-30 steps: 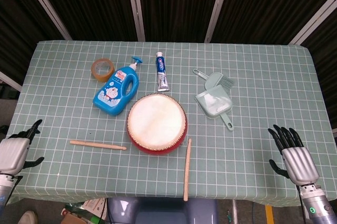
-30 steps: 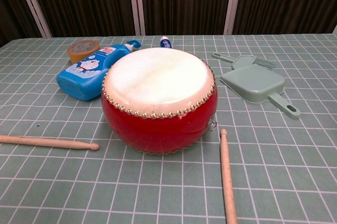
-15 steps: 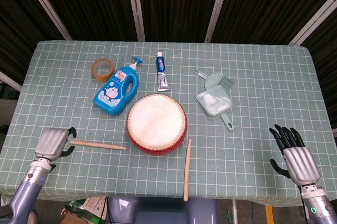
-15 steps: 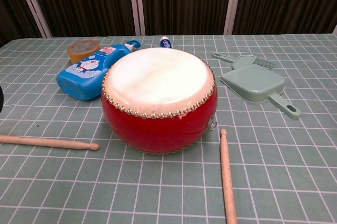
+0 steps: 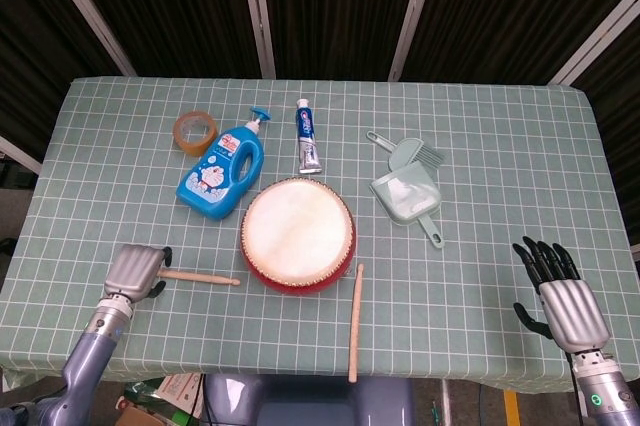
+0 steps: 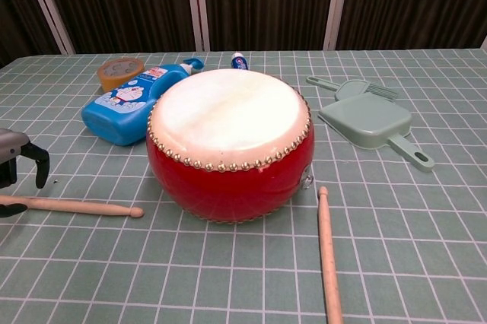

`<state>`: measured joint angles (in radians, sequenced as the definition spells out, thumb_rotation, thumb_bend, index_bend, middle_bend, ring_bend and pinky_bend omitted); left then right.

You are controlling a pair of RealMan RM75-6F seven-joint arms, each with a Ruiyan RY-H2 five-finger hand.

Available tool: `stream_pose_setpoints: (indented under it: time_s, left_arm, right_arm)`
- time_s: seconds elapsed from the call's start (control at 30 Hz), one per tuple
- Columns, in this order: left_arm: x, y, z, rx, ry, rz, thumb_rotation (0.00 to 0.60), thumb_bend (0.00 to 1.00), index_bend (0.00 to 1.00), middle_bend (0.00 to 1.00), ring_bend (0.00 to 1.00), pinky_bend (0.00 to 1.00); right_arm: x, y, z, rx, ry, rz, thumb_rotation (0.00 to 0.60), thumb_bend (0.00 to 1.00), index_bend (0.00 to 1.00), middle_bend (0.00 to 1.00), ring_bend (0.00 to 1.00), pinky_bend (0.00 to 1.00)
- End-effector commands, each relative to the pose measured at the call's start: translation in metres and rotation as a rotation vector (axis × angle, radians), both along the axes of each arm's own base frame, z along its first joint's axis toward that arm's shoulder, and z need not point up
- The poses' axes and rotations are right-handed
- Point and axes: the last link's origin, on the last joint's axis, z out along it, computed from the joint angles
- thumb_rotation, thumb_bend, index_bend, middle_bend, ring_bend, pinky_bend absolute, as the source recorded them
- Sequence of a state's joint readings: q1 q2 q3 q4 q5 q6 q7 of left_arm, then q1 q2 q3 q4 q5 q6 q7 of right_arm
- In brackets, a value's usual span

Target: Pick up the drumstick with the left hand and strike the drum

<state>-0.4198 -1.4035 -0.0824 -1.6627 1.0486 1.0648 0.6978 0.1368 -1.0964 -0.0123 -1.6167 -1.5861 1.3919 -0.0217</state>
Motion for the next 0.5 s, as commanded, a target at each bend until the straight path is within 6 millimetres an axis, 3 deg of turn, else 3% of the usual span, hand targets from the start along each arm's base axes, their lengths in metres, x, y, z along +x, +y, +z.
stream_pose_setpoints:
  time_s: [0.03, 0.5]
  left_arm:
    - [-0.003, 0.001, -0.003, -0.002, 0.014, 0.011, 0.600, 0.26, 0.45, 1.00, 1.00, 1.00]
    - [-0.009, 0.008, -0.017, -0.012, 0.022, 0.025, 0.600, 0.27, 0.49, 1.00, 1.00, 1.00]
  right_arm:
    - [0.000, 0.000, 0.000, 0.000, -0.001, -0.001, 0.600, 0.35, 0.00, 0.00, 0.00, 0.00]
    - [0.000, -0.001, 0.000, -0.001, -0.001, -0.004, 0.600, 0.35, 0.00, 0.00, 0.00, 0.00]
